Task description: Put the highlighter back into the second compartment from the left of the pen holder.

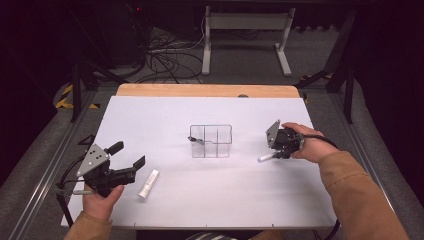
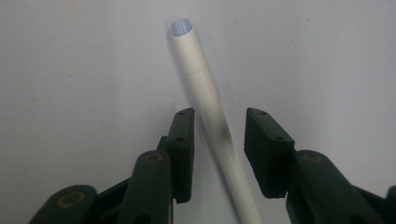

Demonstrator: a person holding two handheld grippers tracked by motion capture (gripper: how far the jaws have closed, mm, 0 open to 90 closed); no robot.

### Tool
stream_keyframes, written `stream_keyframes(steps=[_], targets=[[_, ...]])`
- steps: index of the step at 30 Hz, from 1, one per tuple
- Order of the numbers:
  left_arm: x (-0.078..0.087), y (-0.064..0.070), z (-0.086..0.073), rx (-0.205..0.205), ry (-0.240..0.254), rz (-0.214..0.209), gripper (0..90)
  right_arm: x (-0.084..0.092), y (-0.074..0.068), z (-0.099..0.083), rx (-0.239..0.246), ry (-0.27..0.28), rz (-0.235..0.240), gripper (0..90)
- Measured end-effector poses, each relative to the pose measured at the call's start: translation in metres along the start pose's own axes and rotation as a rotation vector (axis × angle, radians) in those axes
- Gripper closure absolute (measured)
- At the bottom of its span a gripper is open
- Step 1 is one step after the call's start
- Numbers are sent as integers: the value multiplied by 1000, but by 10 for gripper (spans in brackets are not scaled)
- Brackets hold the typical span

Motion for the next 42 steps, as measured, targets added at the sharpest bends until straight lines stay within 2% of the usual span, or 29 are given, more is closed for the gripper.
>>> stream_keyframes(steps=[5, 7, 13, 22, 25, 37, 42], targets=[[-1, 0, 0, 0, -1, -3, 130, -4, 0, 0, 49, -7, 5, 683], [-1, 1, 0, -1, -2, -3, 129, -5, 1, -1, 60, -16, -4, 694], [-1, 0, 0, 0, 0, -3, 130, -8, -1, -2, 94, -34, 13, 742], [-1, 1, 0, -1, -1, -4, 129, -12, -2, 0, 128, -30, 13, 740], [-1, 1, 0, -2, -2, -4, 129, -14, -3, -1, 150, -44, 18, 743], [-2, 2, -1, 0, -4, -8, 129, -17, -4, 0, 173, -51, 18, 754], [-1, 1, -1, 1, -5, -8, 129, -16, -5, 0, 180, -51, 26, 787]])
Point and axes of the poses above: each handheld gripper's, and its own axes: x roughly backward along the jaws, z roughly out of its top, y roughly to its right, the point moved 9 cm from there along -x, roughly forward along the jaws, and after that the axes turned 13 degrees about -z, right-handed, at the moved point
